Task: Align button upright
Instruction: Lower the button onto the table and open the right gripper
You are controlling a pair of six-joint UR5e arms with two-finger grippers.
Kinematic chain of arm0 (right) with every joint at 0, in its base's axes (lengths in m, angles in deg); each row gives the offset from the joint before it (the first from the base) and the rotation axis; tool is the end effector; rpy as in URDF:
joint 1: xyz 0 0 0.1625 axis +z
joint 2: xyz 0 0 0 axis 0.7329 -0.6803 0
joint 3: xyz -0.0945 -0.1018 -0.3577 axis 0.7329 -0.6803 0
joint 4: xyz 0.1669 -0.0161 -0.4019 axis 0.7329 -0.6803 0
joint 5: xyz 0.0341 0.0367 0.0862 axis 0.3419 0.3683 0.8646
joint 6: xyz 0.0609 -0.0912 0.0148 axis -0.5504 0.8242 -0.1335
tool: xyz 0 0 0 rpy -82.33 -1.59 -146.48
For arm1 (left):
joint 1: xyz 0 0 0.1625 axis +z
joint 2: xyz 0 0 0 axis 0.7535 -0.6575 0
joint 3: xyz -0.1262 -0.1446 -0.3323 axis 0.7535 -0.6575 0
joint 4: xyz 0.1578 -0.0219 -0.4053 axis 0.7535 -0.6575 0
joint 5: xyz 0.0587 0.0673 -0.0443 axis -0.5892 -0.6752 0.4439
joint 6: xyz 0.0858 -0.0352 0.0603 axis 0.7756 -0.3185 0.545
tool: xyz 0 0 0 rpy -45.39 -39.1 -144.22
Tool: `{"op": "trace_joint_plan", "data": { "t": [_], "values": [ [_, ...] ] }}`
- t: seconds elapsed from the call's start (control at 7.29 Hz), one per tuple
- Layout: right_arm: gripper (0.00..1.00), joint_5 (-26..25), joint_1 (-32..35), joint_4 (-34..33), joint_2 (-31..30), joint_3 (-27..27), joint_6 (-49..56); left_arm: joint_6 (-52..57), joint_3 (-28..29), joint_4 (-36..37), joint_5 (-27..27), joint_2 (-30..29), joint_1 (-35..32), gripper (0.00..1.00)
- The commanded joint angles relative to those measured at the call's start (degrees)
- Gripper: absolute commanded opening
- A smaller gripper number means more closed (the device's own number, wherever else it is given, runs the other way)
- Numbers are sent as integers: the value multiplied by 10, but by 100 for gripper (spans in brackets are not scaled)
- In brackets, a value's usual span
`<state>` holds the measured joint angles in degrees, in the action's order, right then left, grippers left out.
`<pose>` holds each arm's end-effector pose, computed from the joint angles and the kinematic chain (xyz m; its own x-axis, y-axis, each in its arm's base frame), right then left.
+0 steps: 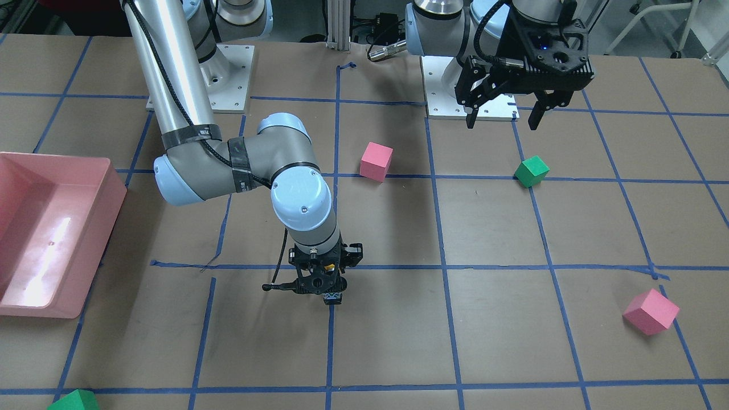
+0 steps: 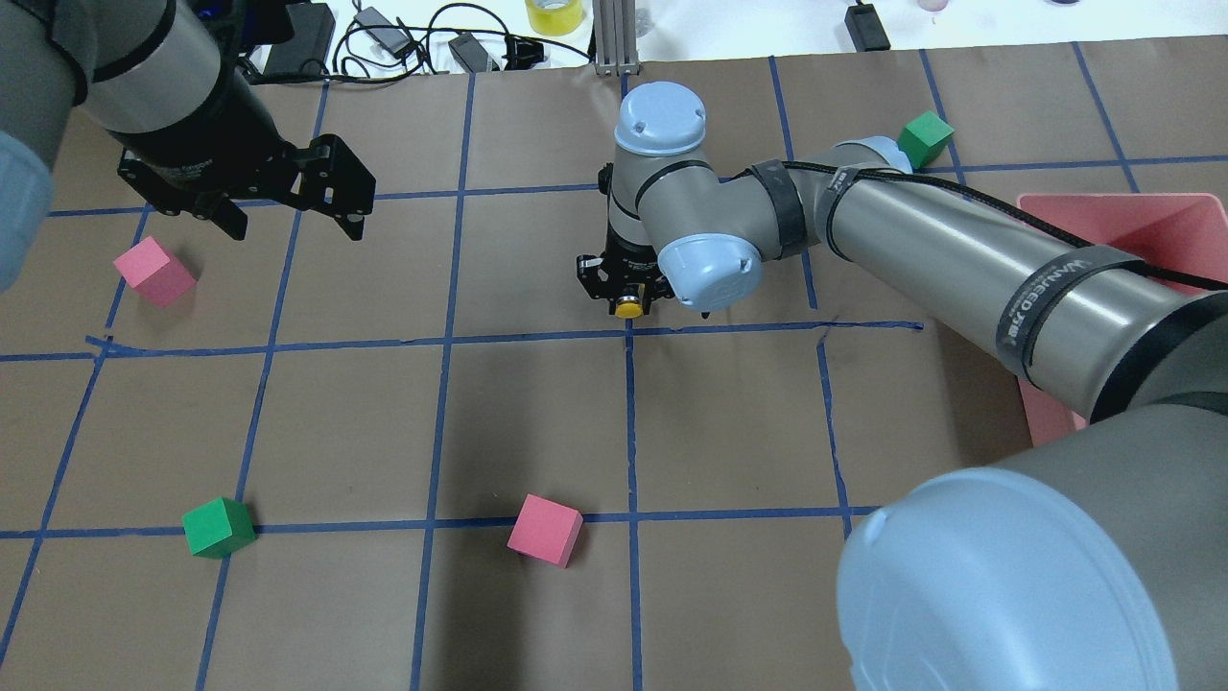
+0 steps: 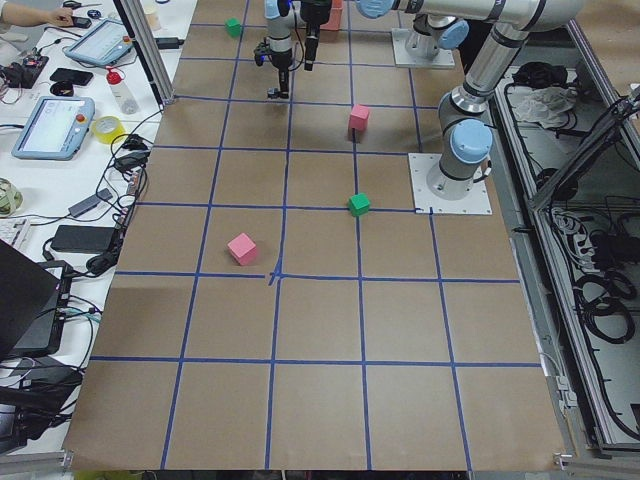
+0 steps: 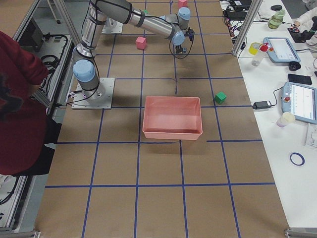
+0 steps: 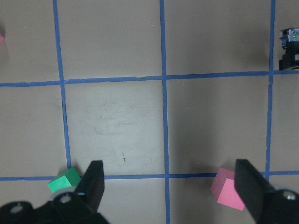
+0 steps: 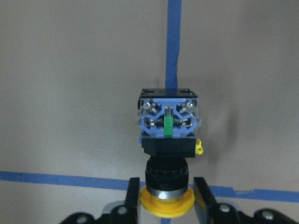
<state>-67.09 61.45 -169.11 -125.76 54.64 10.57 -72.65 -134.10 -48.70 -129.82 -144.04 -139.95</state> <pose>0.3494 -0.5756 0.1489 -0.9916 -0.0243 -0.1269 -0.0285 0.9991 0.0318 -0.1377 -0.4834 0.4752 -0.9989 0.0228 -0.0419 0.0276 0.9926 -0.1181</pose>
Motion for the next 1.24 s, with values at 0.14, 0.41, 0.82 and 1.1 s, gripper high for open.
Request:
{"op": "trace_joint_plan", "data": {
  "t": [0.14,0.41,0.82,1.1],
  "values": [
    [0,20,2,-2,10,-5,0,0,0,-2,1,0,0,100],
    [0,20,2,-2,16,-5,0,0,0,-2,0,0,0,100],
    [0,28,2,-3,17,-6,-1,0,0,-2,0,0,0,100],
    [0,38,2,-10,20,-7,0,0,0,-2,1,0,0,100]
  ]
}}
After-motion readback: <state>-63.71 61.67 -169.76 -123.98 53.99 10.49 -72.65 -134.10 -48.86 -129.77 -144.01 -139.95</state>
